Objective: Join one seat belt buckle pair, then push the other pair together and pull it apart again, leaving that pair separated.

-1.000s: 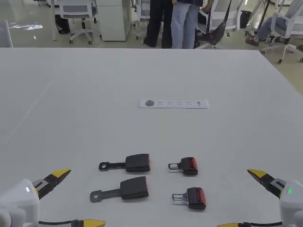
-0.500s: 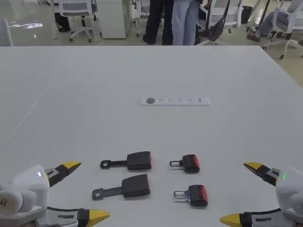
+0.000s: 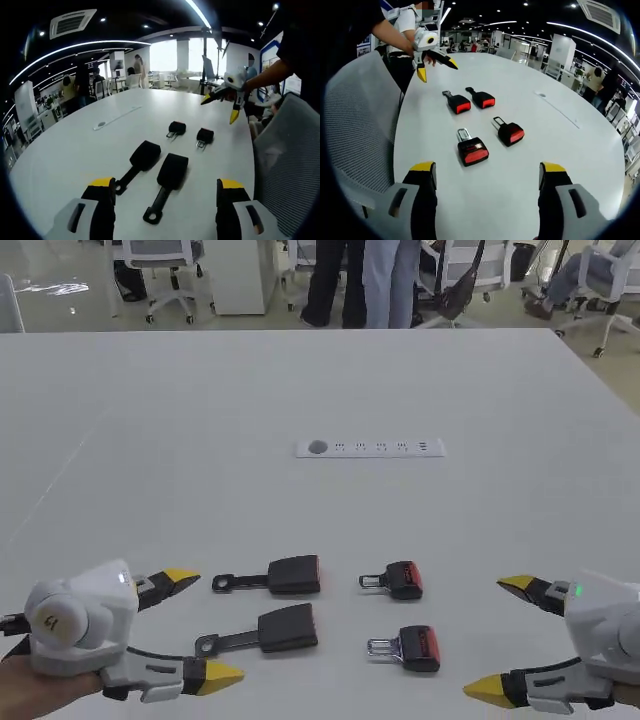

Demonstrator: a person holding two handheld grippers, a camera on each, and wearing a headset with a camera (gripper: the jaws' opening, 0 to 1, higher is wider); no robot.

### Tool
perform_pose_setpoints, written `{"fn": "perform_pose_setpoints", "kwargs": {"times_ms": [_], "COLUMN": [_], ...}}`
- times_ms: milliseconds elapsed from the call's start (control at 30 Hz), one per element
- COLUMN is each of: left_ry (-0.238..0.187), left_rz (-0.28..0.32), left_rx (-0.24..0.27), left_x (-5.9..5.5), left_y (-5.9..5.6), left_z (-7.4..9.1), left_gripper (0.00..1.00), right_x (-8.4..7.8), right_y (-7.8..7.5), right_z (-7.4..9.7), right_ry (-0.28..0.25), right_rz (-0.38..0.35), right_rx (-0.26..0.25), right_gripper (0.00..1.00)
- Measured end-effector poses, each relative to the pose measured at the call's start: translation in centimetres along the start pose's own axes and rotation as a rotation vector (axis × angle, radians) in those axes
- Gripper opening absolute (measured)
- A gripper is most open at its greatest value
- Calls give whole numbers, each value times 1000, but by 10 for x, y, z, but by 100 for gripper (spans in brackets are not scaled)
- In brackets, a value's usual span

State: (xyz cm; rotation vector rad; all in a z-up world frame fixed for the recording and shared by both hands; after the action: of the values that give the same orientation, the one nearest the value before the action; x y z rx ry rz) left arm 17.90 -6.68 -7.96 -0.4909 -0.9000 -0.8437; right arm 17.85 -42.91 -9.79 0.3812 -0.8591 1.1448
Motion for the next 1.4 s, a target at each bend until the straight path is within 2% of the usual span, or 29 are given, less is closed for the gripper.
{"fn": "perform_pose_setpoints", "kwargs": {"times_ms": [267, 467, 600, 867, 1000, 1200, 1400], "left_ry": [48, 101, 129, 197, 235, 300, 338], "left_rz": [-37, -81, -89, -142, -174, -202, -229], "left_rx": [-44, -76, -96, -138, -158, -187, -199], "left_x": [11, 7, 5, 3, 7, -2, 1], "left_y": [-3, 3, 7, 8, 4, 4, -1], "left_z": [-17, -30, -37, -51, -58, -66, -73], "left_gripper": [72, 66, 61, 52, 51, 48, 46], "right_x": [-7, -8, -8, -9, -8, -5, -3], "right_y": [-5, -6, -6, -5, -2, 1, 2], "right_z": [-9, -16, -19, -27, -30, -38, -44], "right_ry": [37, 44, 49, 73, 86, 105, 120], "right_rz": [33, 57, 70, 122, 148, 182, 192], "right_rx": [36, 55, 65, 104, 135, 175, 204], "right_gripper": [75, 68, 64, 54, 49, 45, 43]}}
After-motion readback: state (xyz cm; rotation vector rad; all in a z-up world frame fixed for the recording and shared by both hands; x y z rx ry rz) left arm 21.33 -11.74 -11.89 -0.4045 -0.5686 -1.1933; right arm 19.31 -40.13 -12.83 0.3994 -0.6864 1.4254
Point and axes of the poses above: the centre of the closed fingertips' face, and the gripper's own axes: z roughly backward along the fingers, y roughly to its left, x roughly out of its top, the point moved 7 cm from there along z, roughly backward along the fingers, and after that the axes turned 3 degrees about z, right-handed, at the moved point
